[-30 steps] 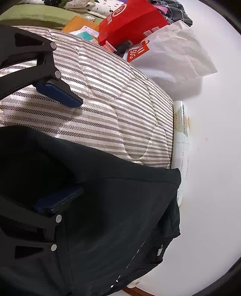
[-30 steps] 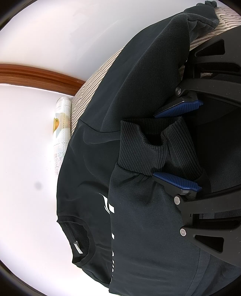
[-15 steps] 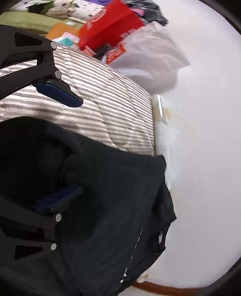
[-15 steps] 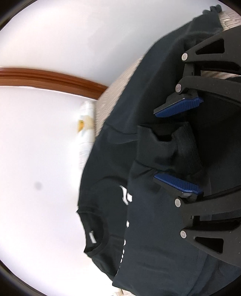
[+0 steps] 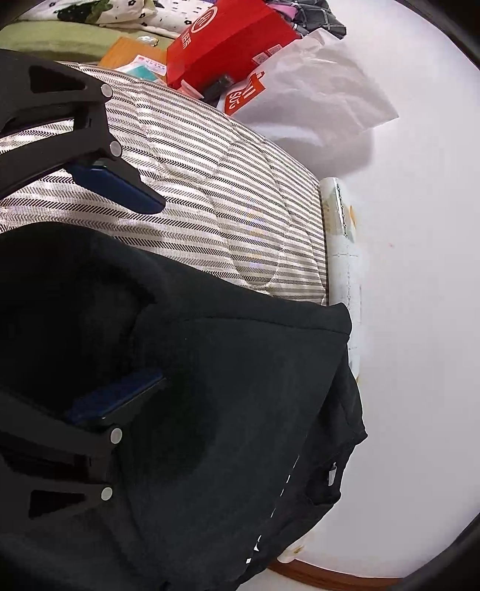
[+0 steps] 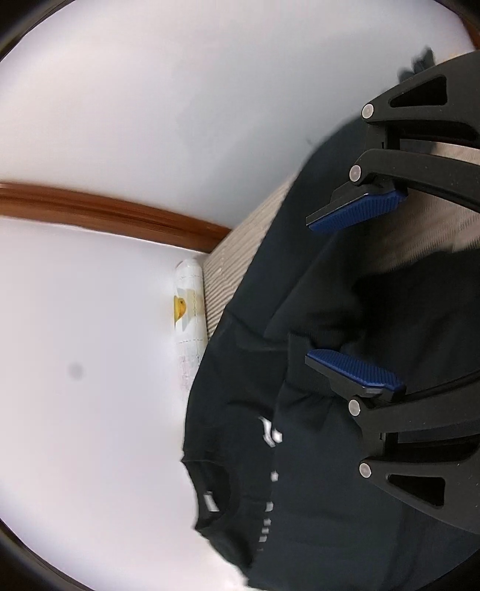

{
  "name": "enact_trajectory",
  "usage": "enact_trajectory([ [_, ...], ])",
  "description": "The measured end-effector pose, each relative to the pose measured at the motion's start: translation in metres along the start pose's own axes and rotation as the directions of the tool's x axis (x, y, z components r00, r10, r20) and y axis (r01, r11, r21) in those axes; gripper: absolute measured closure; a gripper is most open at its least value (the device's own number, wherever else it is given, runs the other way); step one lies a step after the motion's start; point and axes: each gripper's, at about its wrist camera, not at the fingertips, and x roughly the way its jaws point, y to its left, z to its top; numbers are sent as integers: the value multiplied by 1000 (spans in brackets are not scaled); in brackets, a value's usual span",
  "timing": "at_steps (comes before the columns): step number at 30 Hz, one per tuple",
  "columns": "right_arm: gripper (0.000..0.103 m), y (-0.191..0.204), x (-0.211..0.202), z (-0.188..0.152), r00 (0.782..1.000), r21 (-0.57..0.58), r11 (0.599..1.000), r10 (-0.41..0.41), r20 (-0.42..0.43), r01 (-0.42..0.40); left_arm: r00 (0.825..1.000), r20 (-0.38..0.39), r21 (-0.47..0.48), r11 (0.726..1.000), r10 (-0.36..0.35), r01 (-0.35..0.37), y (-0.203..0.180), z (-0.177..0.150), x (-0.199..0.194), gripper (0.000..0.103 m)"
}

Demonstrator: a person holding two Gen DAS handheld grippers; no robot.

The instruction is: Fold small clothes

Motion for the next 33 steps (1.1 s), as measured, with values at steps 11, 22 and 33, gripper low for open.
enact_trajectory([
  [11,41,-59,-20,-50,998,-137,990,-53,-47,46,1000,-7,-6,1000,-5,5,1,0,1,18],
  [22,38,-32,-18,-46,991,-181,976,113,-71,-124,999,-23,-25,999,-26,25,6,0,5,17],
  [33,46,-2,61,-31,969,-128,982,105,-225,-137,999,-24,-24,999,-24,23,6,0,5,17],
])
